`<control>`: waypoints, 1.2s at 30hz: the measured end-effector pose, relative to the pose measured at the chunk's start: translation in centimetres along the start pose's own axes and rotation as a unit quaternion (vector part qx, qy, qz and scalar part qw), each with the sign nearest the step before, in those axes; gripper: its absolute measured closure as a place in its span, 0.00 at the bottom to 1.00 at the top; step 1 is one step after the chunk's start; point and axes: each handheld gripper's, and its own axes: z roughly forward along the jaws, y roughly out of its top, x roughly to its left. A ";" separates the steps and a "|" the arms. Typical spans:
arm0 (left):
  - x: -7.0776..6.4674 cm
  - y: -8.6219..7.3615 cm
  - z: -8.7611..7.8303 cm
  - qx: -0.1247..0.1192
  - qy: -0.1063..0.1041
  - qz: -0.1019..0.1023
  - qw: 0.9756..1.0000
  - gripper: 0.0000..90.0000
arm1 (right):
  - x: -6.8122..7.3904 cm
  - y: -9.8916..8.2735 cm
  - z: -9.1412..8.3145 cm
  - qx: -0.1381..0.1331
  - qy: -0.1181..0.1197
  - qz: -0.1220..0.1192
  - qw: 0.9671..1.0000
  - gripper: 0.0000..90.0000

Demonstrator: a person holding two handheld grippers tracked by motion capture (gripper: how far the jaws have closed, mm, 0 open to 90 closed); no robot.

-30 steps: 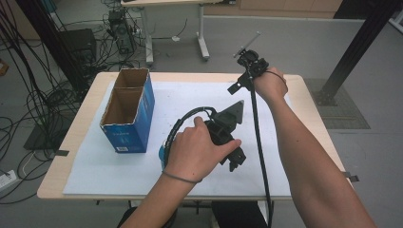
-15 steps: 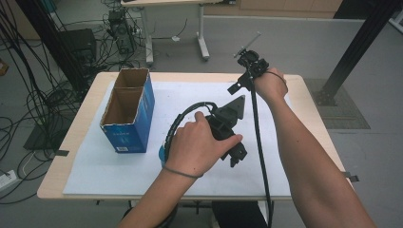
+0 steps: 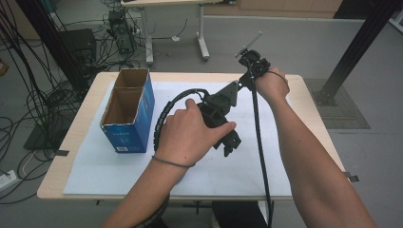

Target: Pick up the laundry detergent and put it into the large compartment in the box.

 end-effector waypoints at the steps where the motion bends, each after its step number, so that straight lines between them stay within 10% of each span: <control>1: 0.3 -0.2 -0.6 -0.001 0.002 -0.003 1.000 0.07 | 0.0 0.1 0.0 0.001 -0.001 -0.001 1.000 0.04; 20: 4.6 -3.0 -5.1 -0.032 0.015 -0.053 0.998 0.06 | 0.0 0.1 0.0 0.003 0.000 -0.001 1.000 0.04; 36: 6.8 -4.4 -5.3 -0.025 0.030 -0.074 0.997 0.06 | 0.2 0.3 0.0 0.003 -0.002 -0.002 1.000 0.04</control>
